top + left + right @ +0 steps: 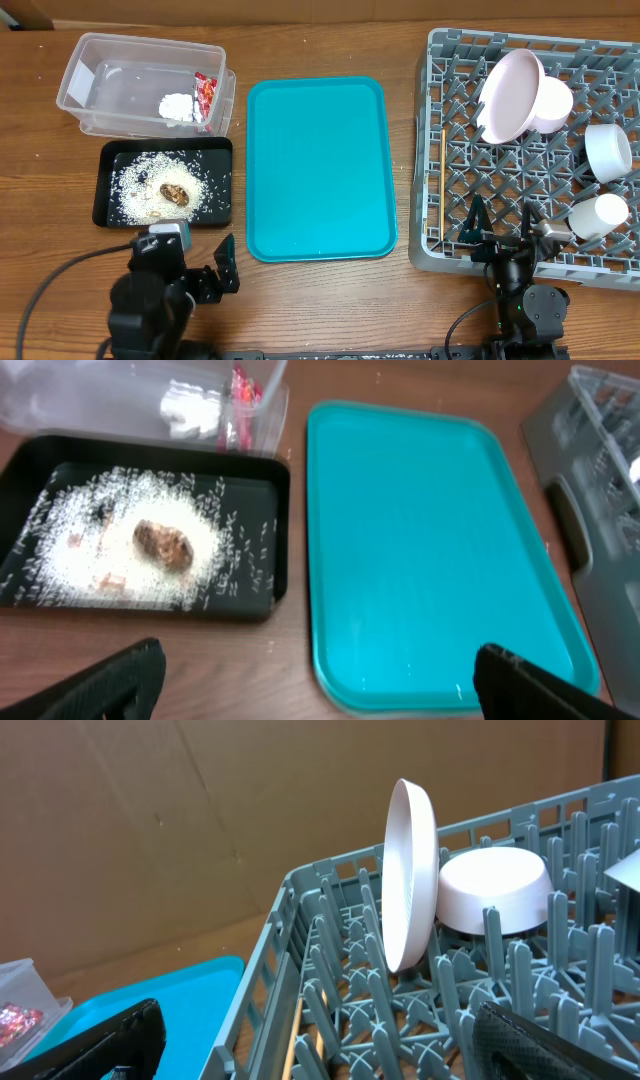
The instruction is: Sort waste into correct bins and load items into the dishwasher
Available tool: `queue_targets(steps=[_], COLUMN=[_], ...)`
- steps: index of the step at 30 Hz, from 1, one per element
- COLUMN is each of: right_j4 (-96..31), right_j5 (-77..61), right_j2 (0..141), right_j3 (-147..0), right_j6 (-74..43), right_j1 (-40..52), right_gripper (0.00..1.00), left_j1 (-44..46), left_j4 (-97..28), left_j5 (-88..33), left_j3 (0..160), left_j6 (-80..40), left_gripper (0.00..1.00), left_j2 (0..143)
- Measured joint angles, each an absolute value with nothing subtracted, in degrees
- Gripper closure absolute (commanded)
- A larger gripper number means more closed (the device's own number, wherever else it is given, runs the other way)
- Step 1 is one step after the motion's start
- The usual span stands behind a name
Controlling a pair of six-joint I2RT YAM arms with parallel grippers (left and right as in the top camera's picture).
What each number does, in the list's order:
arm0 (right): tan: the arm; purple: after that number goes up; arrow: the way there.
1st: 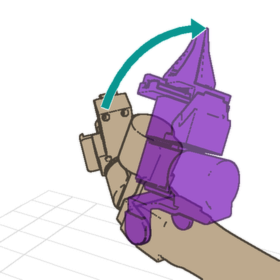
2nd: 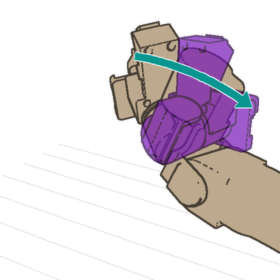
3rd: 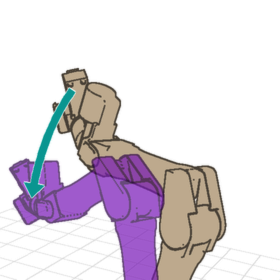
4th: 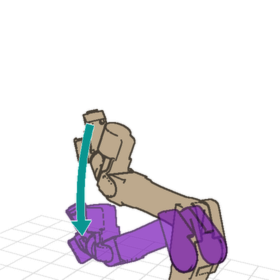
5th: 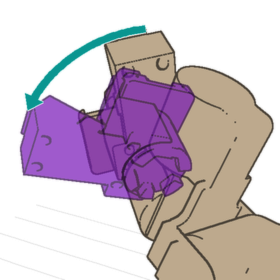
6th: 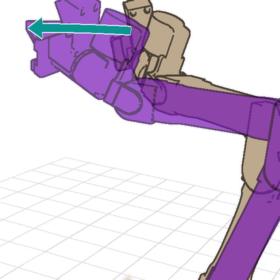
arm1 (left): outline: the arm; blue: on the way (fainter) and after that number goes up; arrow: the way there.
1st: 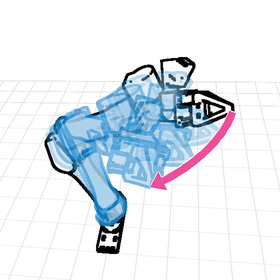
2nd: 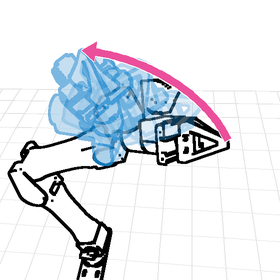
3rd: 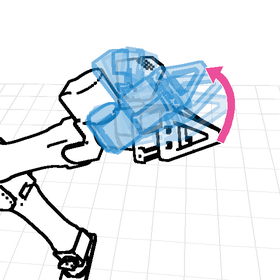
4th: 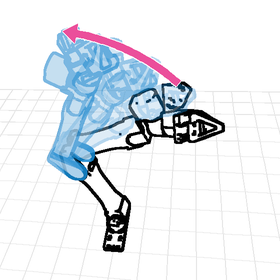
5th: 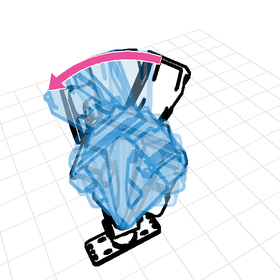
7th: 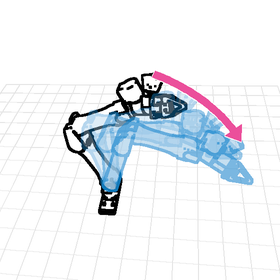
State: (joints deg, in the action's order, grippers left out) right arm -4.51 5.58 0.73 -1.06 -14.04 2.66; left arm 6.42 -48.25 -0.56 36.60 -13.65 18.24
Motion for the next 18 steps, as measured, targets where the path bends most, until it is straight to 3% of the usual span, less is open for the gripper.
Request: queue_targets(steps=[9, 18], right_j4=[-4.51, -4.56], right_j5=[5.58, 5.54], right_j2=[0.73, 0.73], right_j3=[-1.06, -1.06], right_j6=[-13.87, -13.89], right_j1=[2.66, 2.66], right_gripper=[0.00, 0.00], left_j1=[6.42, 6.39], left_j4=[-26.98, -4.40], left_j5=[-0.32, 1.63], left_j3=[15.03, 3.95], left_j6=[-14.04, -14.59], left_gripper=[0.00, 0.00], left_j2=[5.67, 0.95])
